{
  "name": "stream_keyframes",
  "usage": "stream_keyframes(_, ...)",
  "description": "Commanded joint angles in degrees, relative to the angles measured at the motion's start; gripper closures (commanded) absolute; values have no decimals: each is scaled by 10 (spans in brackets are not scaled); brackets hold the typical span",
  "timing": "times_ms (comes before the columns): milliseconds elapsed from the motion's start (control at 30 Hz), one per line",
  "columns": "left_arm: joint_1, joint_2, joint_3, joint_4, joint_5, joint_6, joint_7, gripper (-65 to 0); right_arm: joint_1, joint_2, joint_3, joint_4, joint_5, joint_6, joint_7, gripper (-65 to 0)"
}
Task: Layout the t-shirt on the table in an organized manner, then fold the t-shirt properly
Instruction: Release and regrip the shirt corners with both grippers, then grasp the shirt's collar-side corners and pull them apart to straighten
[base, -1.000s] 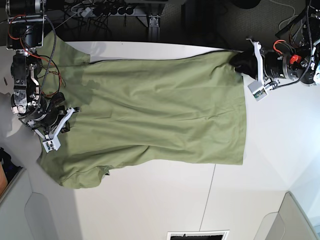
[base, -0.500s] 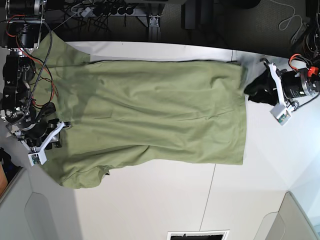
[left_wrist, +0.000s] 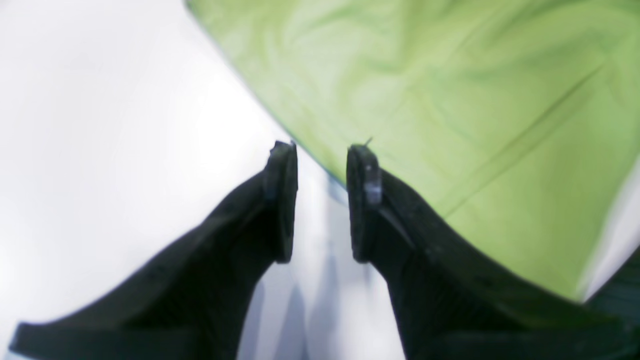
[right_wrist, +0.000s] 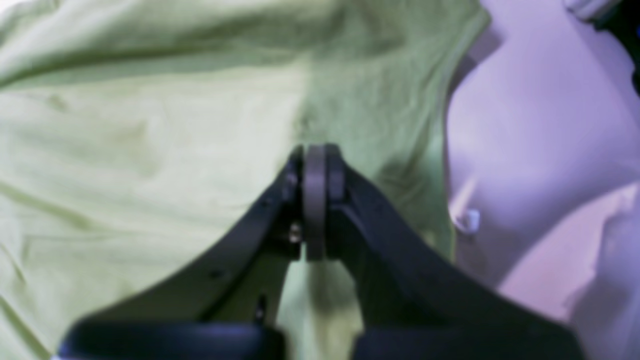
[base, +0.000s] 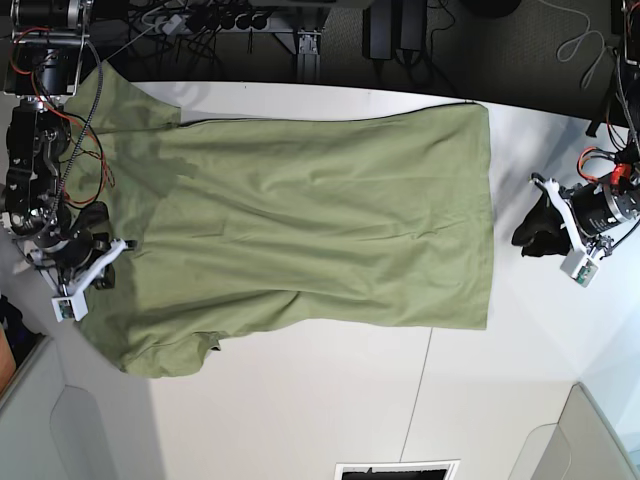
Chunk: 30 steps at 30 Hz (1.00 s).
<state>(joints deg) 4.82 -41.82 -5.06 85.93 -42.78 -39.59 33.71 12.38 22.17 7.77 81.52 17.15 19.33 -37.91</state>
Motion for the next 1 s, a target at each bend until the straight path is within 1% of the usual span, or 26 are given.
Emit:
stream_keyframes(0,-34,-4,2,-19,-10,0,-13,-171,16,5,3,9,13,3,19,0)
stream_keyframes(67,-79,14,19,-67,-10,-1,-14,-120,21,-4,3,9,26,4,21,0)
stream_keyframes(133,-114,32,34,-102,-9,-1,-13,-87,22,-19,3,9,26,5,21,0)
stream_keyframes(167,-129,41,43,-117,-5,-1,-14,-82,22,-28,3,7,26,7,21,0)
stream_keyframes(267,-173,69,77,-165,16,-1,-14,-81,22,-53,3,-12,25,31,21,0)
stream_keyframes(333,-201,89,104,-204,31,-1,-14,-81,22,-65,3,-29,19,36,20,0)
stream_keyframes(400,-229,107,136,-249,48,-1,-14,-81,22,-70,3,-45,6,36,16,0)
stream_keyframes(467,-254,120,165,-293,68,0,-22,-81,21,-68,4,-57,-2,36,12,0)
stream_keyframes(600,-284,126,198,-366,96,0,-63,-81,21,-68,4,-62,-18,36,20,0)
stream_keyframes(633,-290,126,198,-380,101,10,-67,-81,21,-67,4,-62,-18,36,26,0)
stream_keyframes(700,-305,126,198,-400,110,47,-67,-81,23,-68,4,-64,-25,36,40,0)
stream_keyframes(733,-315,126,198,-408,115,56,-67,-81,26,-68,4,-68,-30,36,47,0)
stream_keyframes(867,-351,126,198,-417,127,60,-65,-81,62,-68,4,-109,-43,36,59,0)
stream_keyframes(967,-375,126,198,-417,125,59,-37,-82,91,-68,4,-139,-43,36,60,0)
